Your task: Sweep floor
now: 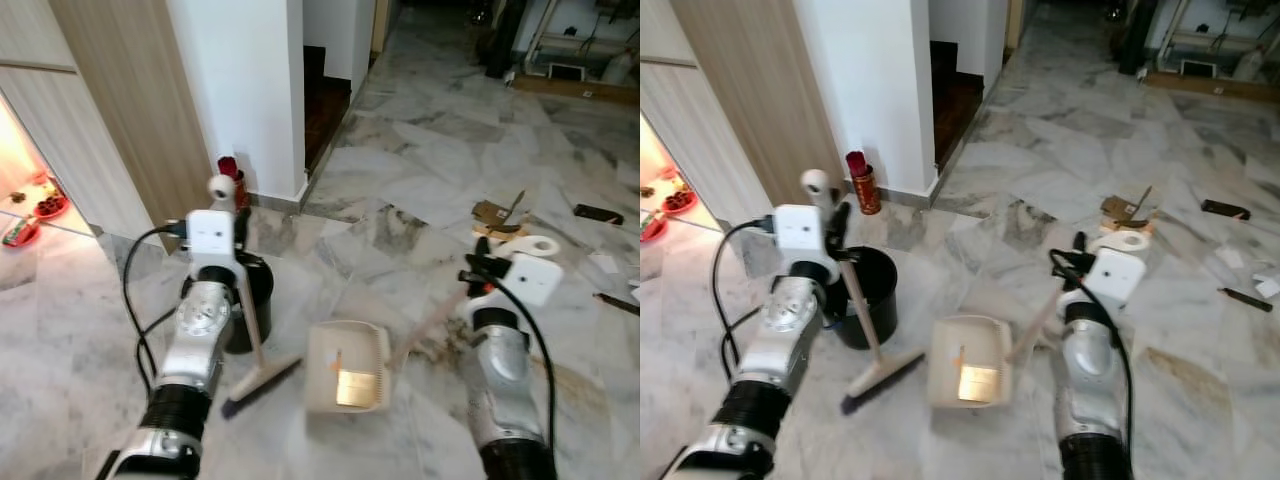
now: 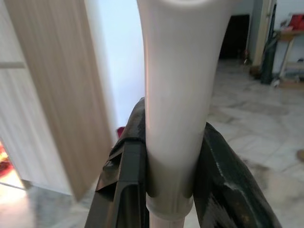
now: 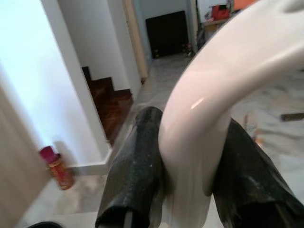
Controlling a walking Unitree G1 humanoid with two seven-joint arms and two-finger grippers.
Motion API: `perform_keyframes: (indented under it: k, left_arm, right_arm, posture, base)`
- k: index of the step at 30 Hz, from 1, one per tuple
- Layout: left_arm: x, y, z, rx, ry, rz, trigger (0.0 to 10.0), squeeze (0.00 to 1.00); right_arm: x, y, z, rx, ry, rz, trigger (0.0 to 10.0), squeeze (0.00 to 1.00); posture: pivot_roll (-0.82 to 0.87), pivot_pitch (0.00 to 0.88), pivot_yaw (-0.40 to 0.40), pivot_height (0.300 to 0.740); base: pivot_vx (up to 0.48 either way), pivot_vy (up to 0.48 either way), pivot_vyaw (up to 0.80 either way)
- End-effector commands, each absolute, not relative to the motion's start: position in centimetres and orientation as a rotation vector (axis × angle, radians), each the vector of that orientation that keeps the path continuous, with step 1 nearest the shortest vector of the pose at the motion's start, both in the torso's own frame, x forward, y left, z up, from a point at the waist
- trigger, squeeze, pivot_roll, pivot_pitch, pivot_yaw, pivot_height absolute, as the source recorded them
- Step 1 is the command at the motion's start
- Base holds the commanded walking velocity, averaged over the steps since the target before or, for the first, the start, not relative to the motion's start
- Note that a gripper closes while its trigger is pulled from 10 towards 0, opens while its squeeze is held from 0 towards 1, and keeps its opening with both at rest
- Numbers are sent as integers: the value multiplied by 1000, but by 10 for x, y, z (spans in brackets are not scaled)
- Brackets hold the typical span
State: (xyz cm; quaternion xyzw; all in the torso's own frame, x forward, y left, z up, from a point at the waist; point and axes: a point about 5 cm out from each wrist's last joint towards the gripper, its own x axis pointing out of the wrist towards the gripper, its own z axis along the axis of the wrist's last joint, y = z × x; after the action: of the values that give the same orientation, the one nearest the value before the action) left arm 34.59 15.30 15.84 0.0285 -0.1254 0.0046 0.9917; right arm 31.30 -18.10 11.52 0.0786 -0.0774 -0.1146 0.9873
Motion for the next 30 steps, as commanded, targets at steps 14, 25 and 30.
perform_keyframes:
  k: [14, 25, 30]
  left_arm:
    - [347, 148, 168, 66, -289, -10, 10000, 0]
    - [348, 149, 168, 68, -289, -9, 10000, 0]
    - [348, 149, 168, 71, -288, -9, 10000, 0]
  right_arm:
    - [315, -182, 127, 181, -209, -236, 10000, 0]
    - [315, -183, 126, 178, -207, -239, 10000, 0]
    - [315, -183, 126, 178, -206, -241, 10000, 0]
  posture:
    - [-11, 15, 35, 740]
    - [-9, 10, 34, 740]
    - [-9, 9, 34, 740]
  base:
    - [0, 399, 0]
    - [0, 401, 0]
    - [0, 402, 0]
